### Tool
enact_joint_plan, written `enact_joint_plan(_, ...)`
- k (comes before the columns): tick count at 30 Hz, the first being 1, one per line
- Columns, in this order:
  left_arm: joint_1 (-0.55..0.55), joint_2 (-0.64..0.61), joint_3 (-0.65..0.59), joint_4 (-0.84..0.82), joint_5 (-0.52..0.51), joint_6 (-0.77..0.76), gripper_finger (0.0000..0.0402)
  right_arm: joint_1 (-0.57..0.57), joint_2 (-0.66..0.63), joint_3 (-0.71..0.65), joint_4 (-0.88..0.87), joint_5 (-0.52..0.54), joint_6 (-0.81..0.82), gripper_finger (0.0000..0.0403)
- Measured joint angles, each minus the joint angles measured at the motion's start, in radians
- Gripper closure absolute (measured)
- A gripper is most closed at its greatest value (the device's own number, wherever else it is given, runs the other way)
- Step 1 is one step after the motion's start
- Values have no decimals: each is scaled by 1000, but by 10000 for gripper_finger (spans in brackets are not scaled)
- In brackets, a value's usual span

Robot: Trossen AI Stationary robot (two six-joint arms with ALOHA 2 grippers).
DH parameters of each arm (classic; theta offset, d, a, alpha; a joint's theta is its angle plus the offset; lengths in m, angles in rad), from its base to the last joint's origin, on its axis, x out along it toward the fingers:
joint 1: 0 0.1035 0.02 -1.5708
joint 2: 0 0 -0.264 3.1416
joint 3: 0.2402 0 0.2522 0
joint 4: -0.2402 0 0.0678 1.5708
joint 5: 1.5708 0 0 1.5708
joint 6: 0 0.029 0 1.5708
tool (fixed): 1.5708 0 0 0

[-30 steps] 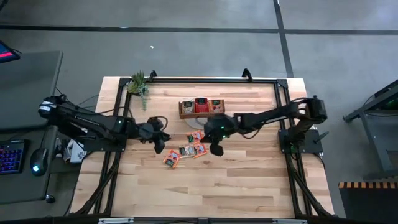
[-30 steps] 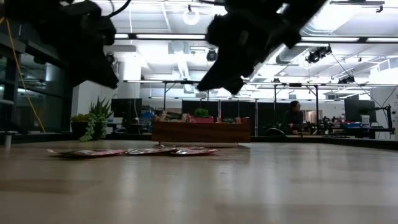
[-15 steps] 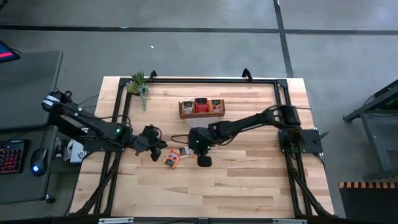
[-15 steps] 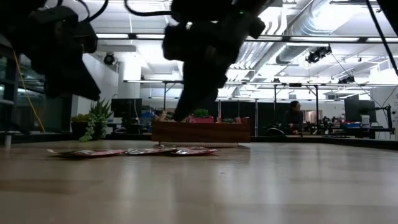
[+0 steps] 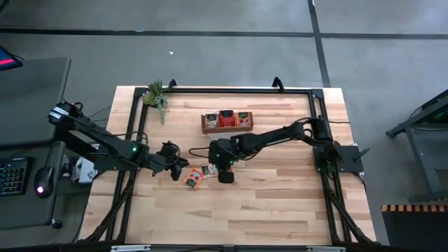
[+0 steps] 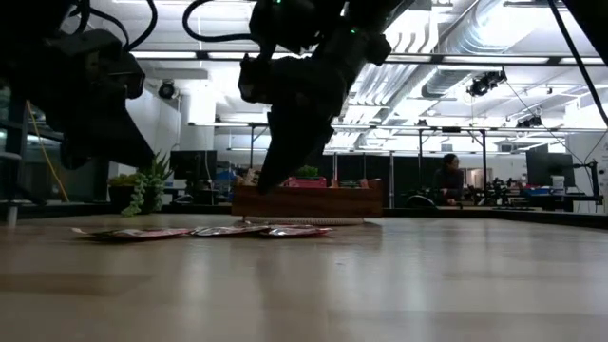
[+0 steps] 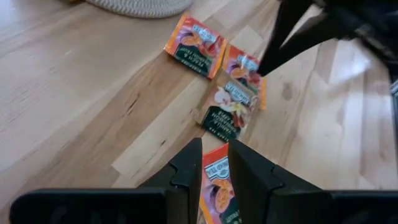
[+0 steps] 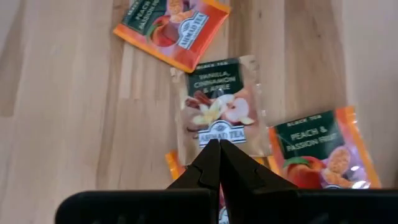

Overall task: Pick & Place Tea
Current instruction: Put the brown tea bag in the left section of the wooden organizer

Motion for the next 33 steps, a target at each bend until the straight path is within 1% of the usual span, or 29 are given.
enact_joint_plan(4,0,23,-1,22,-7,-3,325,-12,4,0,13,-10,-6,403)
enact_joint_plan(12,0,24,-1,17,-21,-14,325,-30,35,0,41,-22,-9,403)
enact_joint_plan(21,1,24,-1,15,-29,-30,325,-31,93,1,39,-79,-4,403)
enact_joint_plan(26,1,24,-1,19,-29,-61,325,-31,110,5,24,-88,14,403)
enact_joint_plan(33,1,24,-1,23,-34,-153,325,-43,112,3,0,-82,34,403)
